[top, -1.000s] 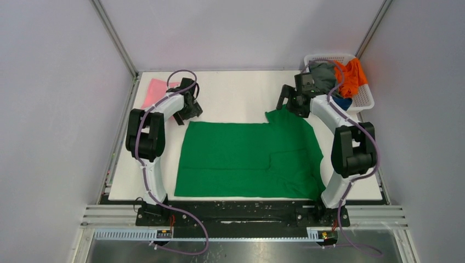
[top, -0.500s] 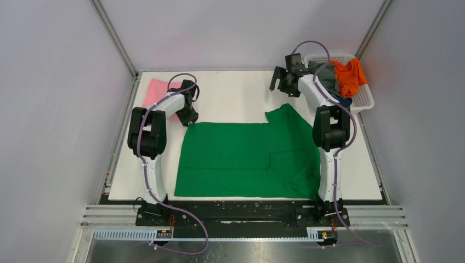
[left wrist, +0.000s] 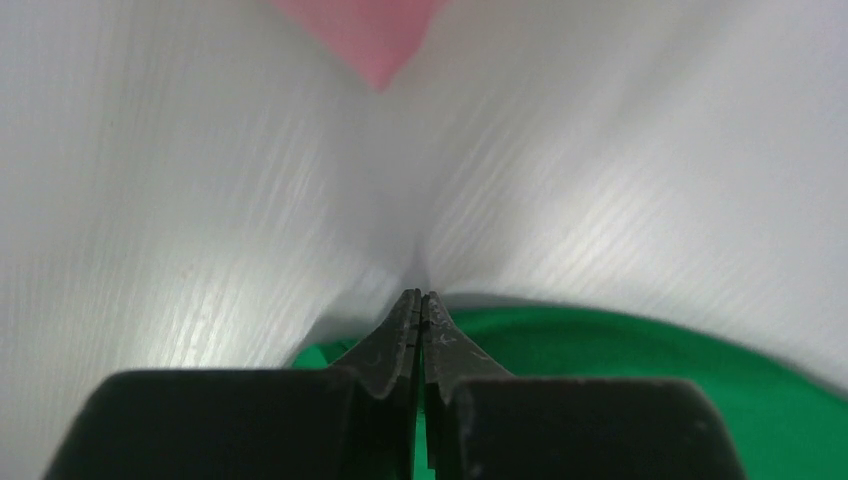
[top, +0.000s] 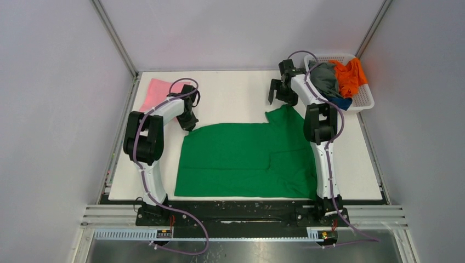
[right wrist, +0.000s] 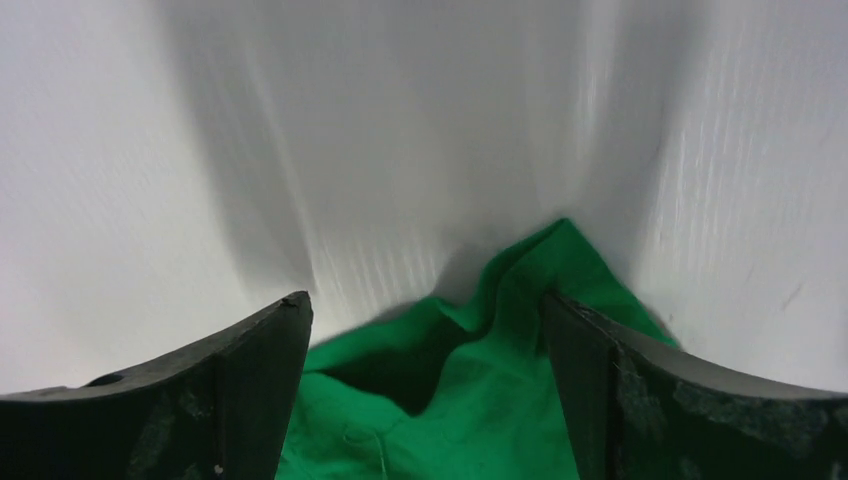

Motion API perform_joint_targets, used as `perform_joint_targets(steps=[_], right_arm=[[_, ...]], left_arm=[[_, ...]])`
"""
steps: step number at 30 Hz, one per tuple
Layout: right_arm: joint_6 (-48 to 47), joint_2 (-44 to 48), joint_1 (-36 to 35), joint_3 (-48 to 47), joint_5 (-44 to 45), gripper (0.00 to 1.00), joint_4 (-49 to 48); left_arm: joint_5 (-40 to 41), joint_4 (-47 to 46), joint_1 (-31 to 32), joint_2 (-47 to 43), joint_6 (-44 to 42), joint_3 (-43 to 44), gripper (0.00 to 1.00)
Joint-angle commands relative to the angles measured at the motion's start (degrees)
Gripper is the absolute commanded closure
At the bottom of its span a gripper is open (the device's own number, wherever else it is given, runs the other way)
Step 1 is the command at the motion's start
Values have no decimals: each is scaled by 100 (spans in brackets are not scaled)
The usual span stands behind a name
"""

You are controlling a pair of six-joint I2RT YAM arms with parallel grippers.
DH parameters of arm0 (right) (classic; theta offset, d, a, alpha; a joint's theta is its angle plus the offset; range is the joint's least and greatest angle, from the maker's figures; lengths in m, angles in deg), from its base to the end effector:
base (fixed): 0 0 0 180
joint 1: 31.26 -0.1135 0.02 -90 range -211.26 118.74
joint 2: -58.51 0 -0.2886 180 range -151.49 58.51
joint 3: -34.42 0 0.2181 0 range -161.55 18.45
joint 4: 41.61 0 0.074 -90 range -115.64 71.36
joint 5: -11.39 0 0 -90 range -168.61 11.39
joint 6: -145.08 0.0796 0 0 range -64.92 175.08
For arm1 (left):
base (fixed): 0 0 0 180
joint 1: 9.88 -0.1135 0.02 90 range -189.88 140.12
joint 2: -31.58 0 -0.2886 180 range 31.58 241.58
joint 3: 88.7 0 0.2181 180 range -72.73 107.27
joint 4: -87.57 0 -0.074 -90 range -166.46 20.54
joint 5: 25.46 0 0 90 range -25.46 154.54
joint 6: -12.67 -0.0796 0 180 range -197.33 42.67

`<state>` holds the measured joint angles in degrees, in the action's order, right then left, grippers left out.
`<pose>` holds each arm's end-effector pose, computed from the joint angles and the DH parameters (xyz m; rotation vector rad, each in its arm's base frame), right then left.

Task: Fold and stack the t-shirts
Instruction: Grab the side of the flattened tshirt furthest away from the robot with both arms, then fold the other side of the tshirt into a rectangle

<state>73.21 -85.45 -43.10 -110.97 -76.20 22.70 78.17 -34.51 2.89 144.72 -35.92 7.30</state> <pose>0.5306 0.1078 0.1521 0.1601 2.6667 0.1123 0.3756 -0.0659 0.1684 -0.7349 2.7017 0.1307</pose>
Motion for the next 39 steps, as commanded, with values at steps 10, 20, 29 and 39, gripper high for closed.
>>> perform_joint_targets(steps=[10, 20, 29, 39], right_arm=[[85, 1174, -337, 1516, 923, 77, -156], [77, 3319, -465, 4044, 682, 100, -1517], [47, 5519, -1056, 6383, 1128, 100, -1464], [704, 7661, -1627, 8469, 1511, 100, -819]], left_arm=[[6, -427, 230, -1162, -107, -715, 100], [91, -778, 321, -1943, -55, -1388, 100], [184, -1101, 536, -2829, 64, -2355, 100], [452, -1156, 548, -3648, 267, -3205, 100]])
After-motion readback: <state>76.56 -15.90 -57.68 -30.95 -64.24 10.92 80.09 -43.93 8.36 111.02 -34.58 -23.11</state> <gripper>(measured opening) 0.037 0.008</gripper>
